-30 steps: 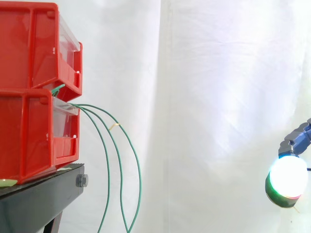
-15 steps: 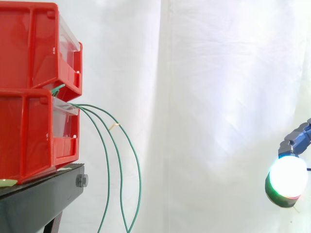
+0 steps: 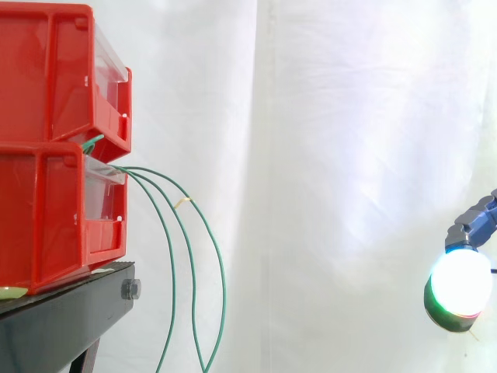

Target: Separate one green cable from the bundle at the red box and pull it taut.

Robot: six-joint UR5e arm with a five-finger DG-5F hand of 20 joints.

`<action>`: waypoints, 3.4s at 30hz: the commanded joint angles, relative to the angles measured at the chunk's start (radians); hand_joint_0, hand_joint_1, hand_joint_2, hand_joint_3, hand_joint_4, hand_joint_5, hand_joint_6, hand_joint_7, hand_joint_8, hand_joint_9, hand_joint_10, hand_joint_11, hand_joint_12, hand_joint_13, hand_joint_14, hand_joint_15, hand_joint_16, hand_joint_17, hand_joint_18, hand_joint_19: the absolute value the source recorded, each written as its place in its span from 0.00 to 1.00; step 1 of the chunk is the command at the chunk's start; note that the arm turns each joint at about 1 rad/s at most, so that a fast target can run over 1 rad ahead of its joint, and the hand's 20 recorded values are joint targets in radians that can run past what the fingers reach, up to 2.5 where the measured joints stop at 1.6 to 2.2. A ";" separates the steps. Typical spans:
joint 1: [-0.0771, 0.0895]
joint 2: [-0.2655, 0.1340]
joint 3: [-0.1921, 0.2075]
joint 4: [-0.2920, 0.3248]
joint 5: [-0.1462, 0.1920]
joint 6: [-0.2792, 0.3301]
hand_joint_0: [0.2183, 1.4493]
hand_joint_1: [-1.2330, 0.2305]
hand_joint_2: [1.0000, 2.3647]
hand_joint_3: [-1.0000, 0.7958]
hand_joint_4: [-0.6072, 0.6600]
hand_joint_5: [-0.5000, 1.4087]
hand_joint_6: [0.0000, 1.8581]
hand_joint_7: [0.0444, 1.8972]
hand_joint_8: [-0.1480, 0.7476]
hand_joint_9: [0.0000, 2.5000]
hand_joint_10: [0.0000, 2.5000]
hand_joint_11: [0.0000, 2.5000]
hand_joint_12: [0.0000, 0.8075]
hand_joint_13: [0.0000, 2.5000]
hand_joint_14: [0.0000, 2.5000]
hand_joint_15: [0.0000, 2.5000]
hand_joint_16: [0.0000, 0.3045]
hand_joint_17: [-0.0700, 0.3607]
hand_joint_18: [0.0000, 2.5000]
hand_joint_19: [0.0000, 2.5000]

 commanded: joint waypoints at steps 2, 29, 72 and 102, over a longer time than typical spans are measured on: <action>0.000 0.000 0.000 -0.001 0.001 0.000 0.29 0.47 0.00 0.28 0.67 0.16 0.27 0.34 0.51 0.38 0.01 0.22 0.48 0.35 0.01 0.23 0.14 0.39 0.28 0.31; 0.000 0.000 0.000 -0.001 0.001 0.000 0.18 0.50 0.00 0.28 0.62 0.13 0.27 0.34 0.54 0.15 0.00 0.14 0.48 0.15 0.01 0.16 0.19 0.46 0.17 0.25; 0.001 0.000 0.000 -0.001 0.001 0.000 0.26 0.69 0.00 0.28 0.67 0.15 0.27 0.33 0.50 0.36 0.01 0.19 0.48 0.33 0.01 0.20 0.15 0.40 0.29 0.28; 0.000 0.000 0.000 0.001 0.001 0.000 0.26 0.68 0.00 0.28 0.66 0.15 0.27 0.33 0.50 0.36 0.01 0.18 0.48 0.34 0.01 0.20 0.15 0.40 0.29 0.28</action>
